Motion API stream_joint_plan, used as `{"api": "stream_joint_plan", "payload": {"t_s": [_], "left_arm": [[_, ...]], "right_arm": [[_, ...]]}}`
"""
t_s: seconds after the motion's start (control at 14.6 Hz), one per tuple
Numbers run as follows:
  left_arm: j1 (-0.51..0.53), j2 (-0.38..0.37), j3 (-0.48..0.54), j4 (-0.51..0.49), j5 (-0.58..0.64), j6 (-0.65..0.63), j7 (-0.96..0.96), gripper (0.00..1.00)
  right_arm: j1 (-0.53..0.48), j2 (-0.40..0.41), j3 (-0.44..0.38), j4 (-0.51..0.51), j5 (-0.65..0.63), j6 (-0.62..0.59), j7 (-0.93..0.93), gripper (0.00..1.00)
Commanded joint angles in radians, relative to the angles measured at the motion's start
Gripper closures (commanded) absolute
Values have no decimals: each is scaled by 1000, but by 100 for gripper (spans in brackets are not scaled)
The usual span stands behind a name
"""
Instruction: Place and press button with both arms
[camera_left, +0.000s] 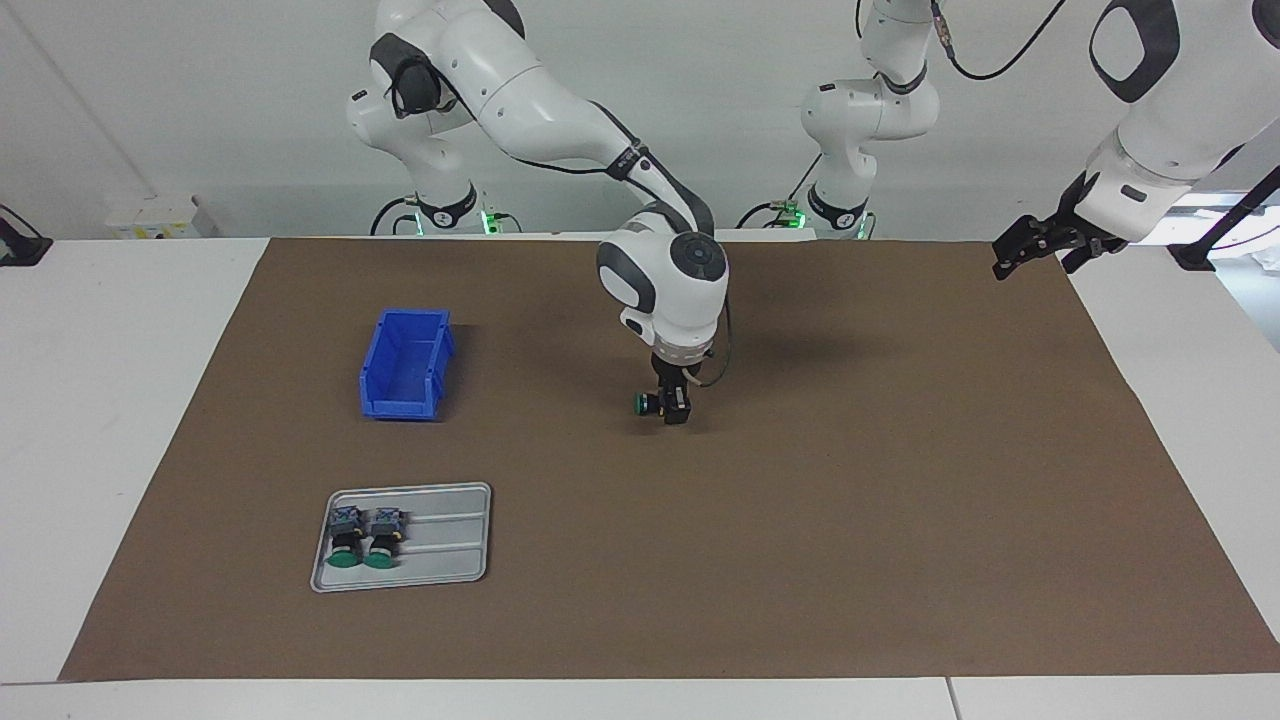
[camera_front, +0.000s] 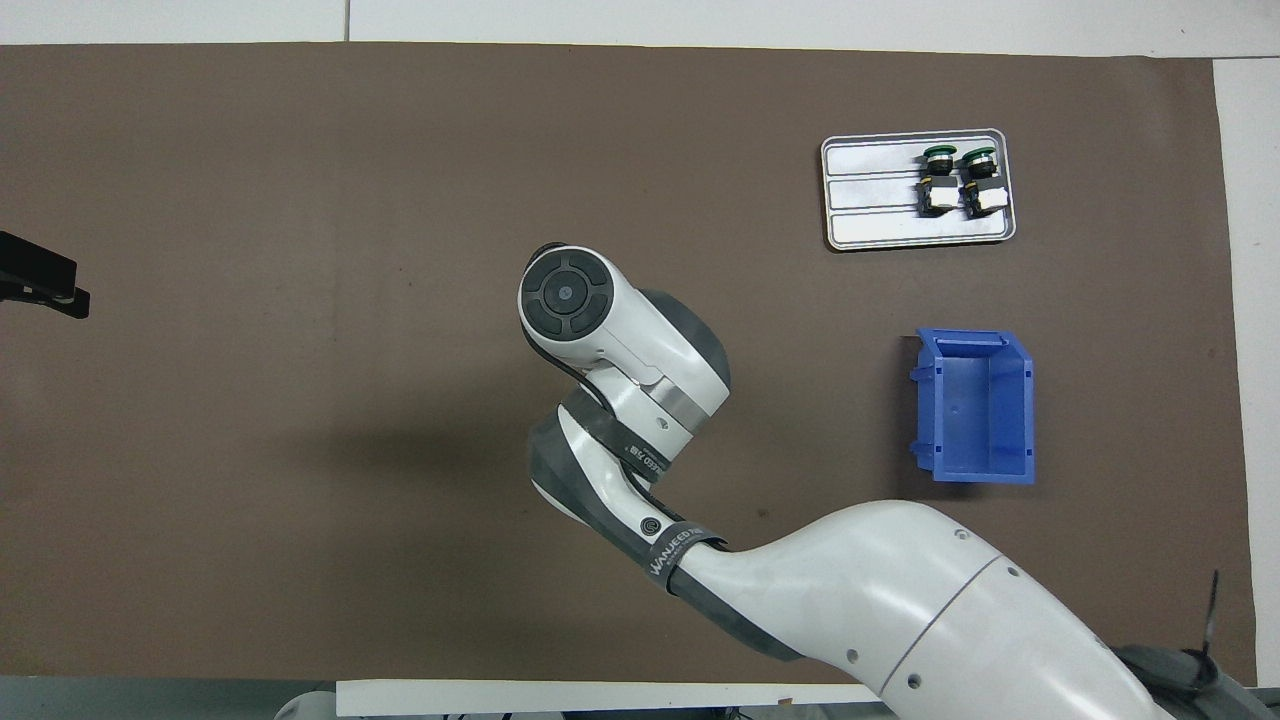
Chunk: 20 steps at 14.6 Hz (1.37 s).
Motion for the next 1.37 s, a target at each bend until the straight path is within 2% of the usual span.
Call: {"api": "stream_joint_plan", "payload": {"t_s": [0.0, 0.14, 0.41, 0.75, 0.89, 1.1, 1.3], "left_arm": [[5, -23, 2, -30, 3, 22, -40, 0], [3, -24, 3, -38, 3, 22, -63, 0], [-14, -38, -10, -64, 3, 47, -247, 0], [-100, -64, -13, -115, 1, 68, -423, 0], [-133, -75, -13, -135, -2, 76, -535, 0], [-207, -83, -13, -150, -2, 82, -783, 0], [-294, -96, -13, -199, -2, 115, -958, 0]], "right_arm": [[-97, -147, 7, -31, -3, -65, -189, 0], [-172, -217, 10, -28, 34, -146, -404, 0], [-321, -354, 10, -23, 54, -330, -861, 0], [-531, -513, 4, -25, 165, -522, -1401, 0], [-588, -541, 3, -25, 165, -582, -1586, 0], [-643, -549, 1, -34, 165, -589, -1808, 0], [-709, -550, 1, -36, 166, -601, -2165, 0]]}}
